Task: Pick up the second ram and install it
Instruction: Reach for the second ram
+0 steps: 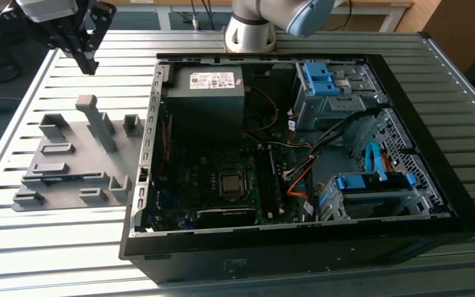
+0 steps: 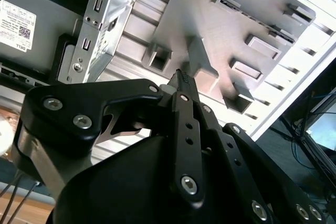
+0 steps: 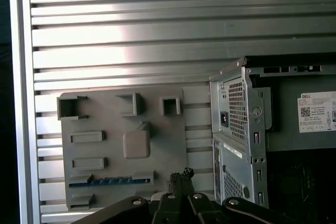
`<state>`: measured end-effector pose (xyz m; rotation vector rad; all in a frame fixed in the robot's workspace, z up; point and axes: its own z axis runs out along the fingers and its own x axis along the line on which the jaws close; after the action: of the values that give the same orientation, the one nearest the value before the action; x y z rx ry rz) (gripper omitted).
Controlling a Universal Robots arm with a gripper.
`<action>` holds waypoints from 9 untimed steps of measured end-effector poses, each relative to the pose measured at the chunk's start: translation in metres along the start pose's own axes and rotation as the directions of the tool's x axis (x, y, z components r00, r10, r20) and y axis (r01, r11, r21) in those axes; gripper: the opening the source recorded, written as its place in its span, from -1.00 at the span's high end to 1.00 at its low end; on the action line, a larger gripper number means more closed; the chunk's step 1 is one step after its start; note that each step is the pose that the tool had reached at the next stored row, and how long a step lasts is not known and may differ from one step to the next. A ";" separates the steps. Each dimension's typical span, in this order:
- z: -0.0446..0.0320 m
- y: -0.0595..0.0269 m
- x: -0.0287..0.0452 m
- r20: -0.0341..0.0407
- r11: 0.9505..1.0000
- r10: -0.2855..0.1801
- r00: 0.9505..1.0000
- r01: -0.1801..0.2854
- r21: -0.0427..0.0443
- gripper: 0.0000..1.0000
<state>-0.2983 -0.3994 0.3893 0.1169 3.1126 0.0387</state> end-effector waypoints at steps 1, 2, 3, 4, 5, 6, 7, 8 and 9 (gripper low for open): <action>0.0001 -0.0001 0.0009 0.000 1.000 0.000 1.000 0.000 0.000 0.79; 0.0001 -0.0001 0.0018 0.000 1.000 0.000 1.000 0.000 0.000 0.79; 0.0002 -0.0002 0.0028 0.000 1.000 0.000 1.000 0.000 0.000 0.79; 0.0003 -0.0003 0.0036 0.000 1.000 0.000 1.000 0.000 0.000 0.79; 0.0004 -0.0004 0.0045 0.000 1.000 0.000 1.000 0.000 0.000 0.79; 0.0005 -0.0004 0.0053 0.000 1.000 0.000 1.000 0.000 0.000 0.79; 0.0005 -0.0005 0.0061 0.000 1.000 0.000 1.000 0.000 0.000 0.79; 0.0006 -0.0006 0.0070 0.000 1.000 0.000 1.000 0.000 0.000 0.79; 0.0006 -0.0006 0.0079 0.000 1.000 0.000 1.000 0.000 0.000 0.79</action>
<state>-0.3062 -0.3994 0.3885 0.1168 3.1126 0.0388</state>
